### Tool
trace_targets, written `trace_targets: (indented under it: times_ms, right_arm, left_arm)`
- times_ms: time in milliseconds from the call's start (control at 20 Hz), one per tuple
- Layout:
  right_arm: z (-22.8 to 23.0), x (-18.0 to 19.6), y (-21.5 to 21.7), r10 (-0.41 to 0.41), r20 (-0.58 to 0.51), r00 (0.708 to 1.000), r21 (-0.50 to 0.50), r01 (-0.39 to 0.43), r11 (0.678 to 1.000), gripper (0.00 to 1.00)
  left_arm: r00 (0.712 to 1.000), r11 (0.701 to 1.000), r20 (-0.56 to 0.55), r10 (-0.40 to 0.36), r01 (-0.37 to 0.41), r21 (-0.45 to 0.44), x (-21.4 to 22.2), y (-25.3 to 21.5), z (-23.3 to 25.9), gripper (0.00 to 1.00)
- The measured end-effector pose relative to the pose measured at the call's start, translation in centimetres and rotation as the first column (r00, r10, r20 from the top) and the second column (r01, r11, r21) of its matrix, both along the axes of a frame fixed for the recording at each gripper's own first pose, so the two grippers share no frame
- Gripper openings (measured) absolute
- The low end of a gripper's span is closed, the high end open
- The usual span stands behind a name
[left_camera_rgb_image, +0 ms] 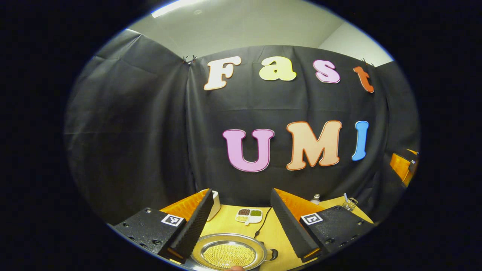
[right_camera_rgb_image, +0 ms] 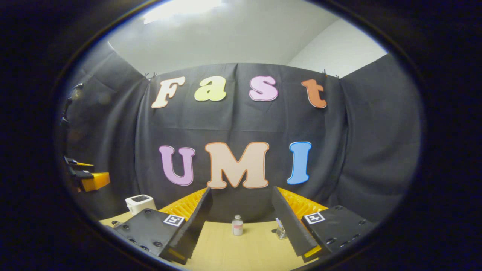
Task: First push the handle of the pot to place it horizontally, then grasp the pot with both hands and set it on the induction cooktop.
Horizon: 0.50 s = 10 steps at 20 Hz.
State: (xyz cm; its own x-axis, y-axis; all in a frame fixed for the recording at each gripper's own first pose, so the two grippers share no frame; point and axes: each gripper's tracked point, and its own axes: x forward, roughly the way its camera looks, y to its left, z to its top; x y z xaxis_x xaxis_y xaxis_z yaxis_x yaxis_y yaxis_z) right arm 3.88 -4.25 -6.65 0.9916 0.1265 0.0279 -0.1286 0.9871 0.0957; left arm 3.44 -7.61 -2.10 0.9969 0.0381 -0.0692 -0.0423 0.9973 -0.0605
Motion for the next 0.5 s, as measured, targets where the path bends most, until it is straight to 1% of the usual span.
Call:
trace_targets:
  times_ms: [50,100,150,250,300,350,400,500]
  right_arm:
    - [-0.1,0.0,-0.5,0.003,-0.002,1.0,-0.003,-0.003,1.0,0.93]
    - [0.1,0.0,-0.7,0.009,-0.002,1.0,-0.001,-0.009,1.0,0.93]
    - [0.3,-0.2,-1.0,0.015,0.003,1.0,0.006,-0.015,1.0,0.93]
    - [0.4,-0.3,-1.9,0.02,0.011,1.0,0.016,-0.02,1.0,0.93]
    - [0.5,-0.4,-2.3,0.022,0.013,1.0,0.021,-0.023,1.0,0.93]
    - [0.6,-0.3,-2.8,0.024,0.015,1.0,0.026,-0.024,0.999,0.93]
    - [0.7,-0.2,-3.3,0.025,0.017,1.0,0.028,-0.026,0.999,0.93]
    - [0.5,0.1,-4.2,0.024,0.02,1.0,0.024,-0.024,0.999,0.93]
  left_arm:
    - [1.0,1.0,0.009,-0.005,0.005,0.002,-0.2,-0.7,0.5,0.98]
    - [1.0,1.0,0.018,-0.009,0.009,0.005,-0.3,-1.6,0.7,0.99]
    - [1.0,1.0,0.02,-0.013,0.013,0.005,-0.4,-2.3,0.8,0.98]
    - [1.0,1.0,0.019,-0.018,0.018,0.002,-1.0,-3.7,0.7,0.98]
    - [1.0,1.0,0.016,-0.019,0.019,-0.001,-1.3,-4.1,0.7,1.0]
    - [1.0,1.0,0.015,-0.018,0.018,-0.002,-1.6,-4.4,0.9,1.0]
    - [1.0,1.0,0.015,-0.017,0.017,-0.001,-1.6,-4.8,0.8,0.98]
    - [1.0,1.0,0.012,-0.009,0.008,0.002,-1.8,-5.4,0.6,0.99]
